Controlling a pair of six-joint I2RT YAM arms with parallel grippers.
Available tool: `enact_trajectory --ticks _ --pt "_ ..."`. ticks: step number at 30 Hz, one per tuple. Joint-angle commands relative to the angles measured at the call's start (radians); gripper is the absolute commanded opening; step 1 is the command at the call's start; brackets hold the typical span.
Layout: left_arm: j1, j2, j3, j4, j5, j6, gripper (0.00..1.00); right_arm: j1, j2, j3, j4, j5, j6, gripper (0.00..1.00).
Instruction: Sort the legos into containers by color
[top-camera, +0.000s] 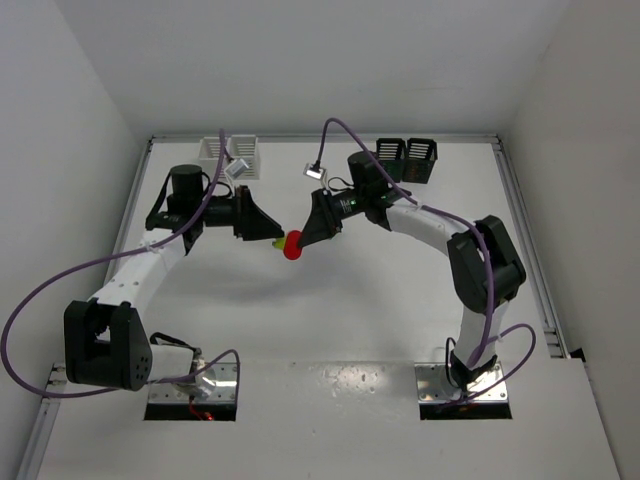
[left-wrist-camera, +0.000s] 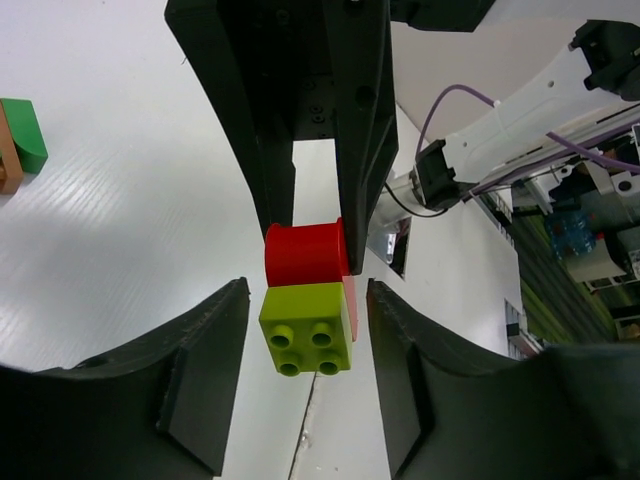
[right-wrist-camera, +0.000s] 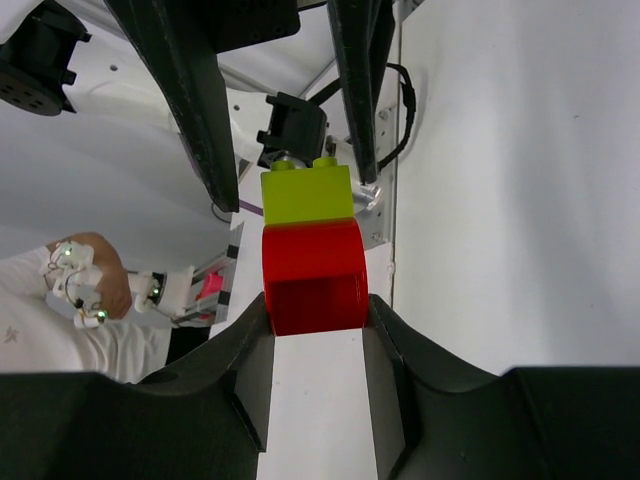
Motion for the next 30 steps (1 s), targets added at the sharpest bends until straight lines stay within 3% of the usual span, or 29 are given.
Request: enact_trajectory --ticks 1,7,11,19,21,24,30 --pt "0.013 -0.006 0.021 -0.009 0.031 0.032 0.57 0.001 -0.061 0.014 0.05 -0.027 -0.02 0.03" --pt "0.013 -0.006 0.011 -0.009 0.031 0.042 0.6 0.001 -0.061 0.047 0.032 -0.027 -0.02 0.03" --pt "0.013 -0.006 -0.008 -0.018 0.041 0.042 0.56 -0.008 -0.061 0.058 0.032 -0.027 -0.029 0.03" --pt "0.013 0.003 -0.008 -0.027 0.05 0.051 0.33 -0.017 -0.061 0.058 0.001 -0.017 -0.062 0.03" --pt "0.013 0.003 -0.008 -0.037 0.05 0.06 0.23 -0.017 -0.061 0.067 -0.042 -0.008 -0.093 0.03" --pt "0.013 0.012 0.001 -0.047 0.059 0.08 0.0 -0.027 -0.07 0.058 -0.111 0.013 -0.162 0.02" --pt "0.111 0.042 0.084 -0.086 0.044 0.124 0.0 -0.091 -0.115 -0.001 -0.192 0.032 -0.254 0.01"
